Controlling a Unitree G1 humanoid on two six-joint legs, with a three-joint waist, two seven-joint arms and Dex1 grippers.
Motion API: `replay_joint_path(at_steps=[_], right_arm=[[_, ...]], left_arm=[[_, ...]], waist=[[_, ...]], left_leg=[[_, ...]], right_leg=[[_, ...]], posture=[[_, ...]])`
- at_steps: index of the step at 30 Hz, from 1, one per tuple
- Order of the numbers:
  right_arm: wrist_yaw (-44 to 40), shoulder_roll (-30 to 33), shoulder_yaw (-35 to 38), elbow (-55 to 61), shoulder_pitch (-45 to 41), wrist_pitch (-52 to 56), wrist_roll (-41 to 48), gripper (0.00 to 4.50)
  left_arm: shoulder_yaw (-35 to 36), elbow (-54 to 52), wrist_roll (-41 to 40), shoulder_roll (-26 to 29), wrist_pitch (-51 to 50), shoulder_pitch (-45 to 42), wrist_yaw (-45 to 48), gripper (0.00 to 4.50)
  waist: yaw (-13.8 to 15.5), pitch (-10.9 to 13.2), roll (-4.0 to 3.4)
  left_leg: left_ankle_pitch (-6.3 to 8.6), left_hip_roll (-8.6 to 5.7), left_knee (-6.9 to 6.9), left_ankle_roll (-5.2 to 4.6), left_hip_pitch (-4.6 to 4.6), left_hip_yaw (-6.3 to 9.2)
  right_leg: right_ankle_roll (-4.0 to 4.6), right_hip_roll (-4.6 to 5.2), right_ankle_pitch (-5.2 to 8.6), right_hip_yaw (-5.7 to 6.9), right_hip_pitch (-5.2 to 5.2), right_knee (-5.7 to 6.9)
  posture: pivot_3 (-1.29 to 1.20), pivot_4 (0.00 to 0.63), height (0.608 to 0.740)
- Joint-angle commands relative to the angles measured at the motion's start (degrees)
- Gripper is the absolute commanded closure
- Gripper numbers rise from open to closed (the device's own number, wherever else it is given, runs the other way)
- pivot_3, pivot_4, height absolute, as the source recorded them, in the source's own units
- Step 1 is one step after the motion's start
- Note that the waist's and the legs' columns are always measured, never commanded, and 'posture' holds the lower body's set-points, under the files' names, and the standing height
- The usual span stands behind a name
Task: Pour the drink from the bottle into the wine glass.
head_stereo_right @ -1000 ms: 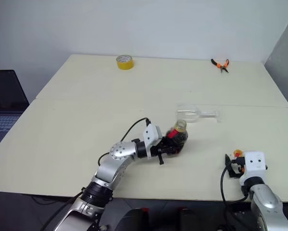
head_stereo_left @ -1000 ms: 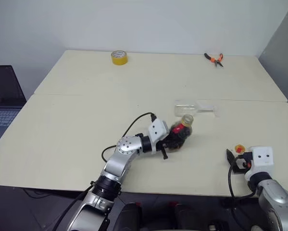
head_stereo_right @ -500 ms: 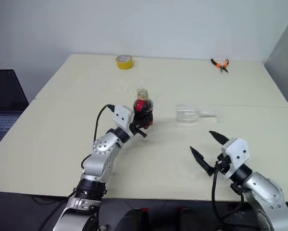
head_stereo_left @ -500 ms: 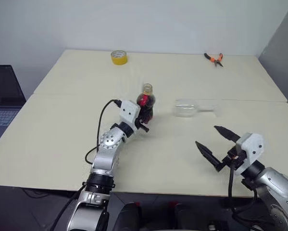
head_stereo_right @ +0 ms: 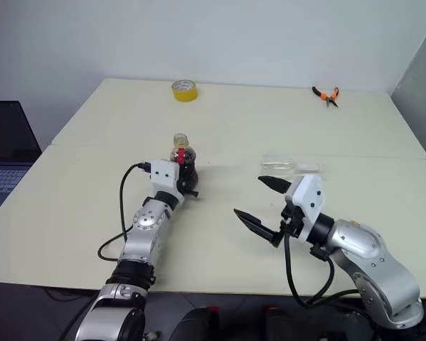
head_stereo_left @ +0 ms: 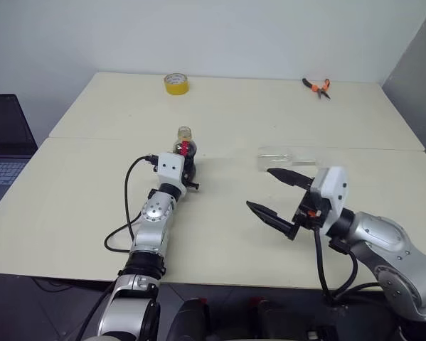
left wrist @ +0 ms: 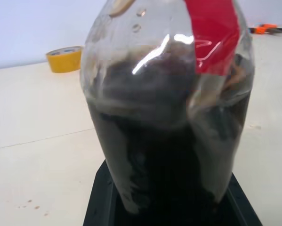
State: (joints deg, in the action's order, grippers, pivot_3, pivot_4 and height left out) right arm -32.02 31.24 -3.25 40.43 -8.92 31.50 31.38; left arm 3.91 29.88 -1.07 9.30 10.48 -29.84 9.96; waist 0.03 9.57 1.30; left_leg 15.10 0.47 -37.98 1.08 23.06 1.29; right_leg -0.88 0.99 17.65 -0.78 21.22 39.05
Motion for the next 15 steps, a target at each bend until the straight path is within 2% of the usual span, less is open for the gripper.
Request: replay_joint_path(at_steps=[1, 11, 15], right_arm=[[0.32, -0.59, -1.83, -0.15, -0.83, -0.25, -1.52, 0.00], [0.12, -1.19, -4.52, -0.52, 0.33, -1.03, -5.28, 0.00], [0.14, -1.30, -4.38, 0.12, 0.87, -0.76, -5.59, 0.00]], left_arm=[[1.53, 2.81, 0.72, 0.44, 3.48, -3.31, -3.75, 3.75], [3.17, 11.64, -0.78, -0.02, 6.96, -7.61, -6.90, 3.75], [2.75, 10.11, -1.63, -0.92, 7.51, -5.70, -5.28, 2.42]], waist=[[-0.02, 0.00, 0.00], [-0.07, 0.00, 0.01], [-0.07, 0.00, 0.01]], left_leg=[[0.00, 0.00, 0.01, 0.00, 0.01, 0.00], [0.00, 0.01, 0.02, 0.01, 0.00, -0.01], [-0.01, 0.01, 0.02, 0.02, 0.00, -0.01]], right_leg=[[0.00, 0.00, 0.00, 0.01, 0.01, 0.00], [0.00, 0.00, 0.00, 0.01, 0.04, 0.02], [0.00, 0.00, 0.00, 0.01, 0.03, 0.03]], posture=[[0.00, 0.150, 0.740], [0.00, 0.150, 0.740], [0.00, 0.150, 0.740]])
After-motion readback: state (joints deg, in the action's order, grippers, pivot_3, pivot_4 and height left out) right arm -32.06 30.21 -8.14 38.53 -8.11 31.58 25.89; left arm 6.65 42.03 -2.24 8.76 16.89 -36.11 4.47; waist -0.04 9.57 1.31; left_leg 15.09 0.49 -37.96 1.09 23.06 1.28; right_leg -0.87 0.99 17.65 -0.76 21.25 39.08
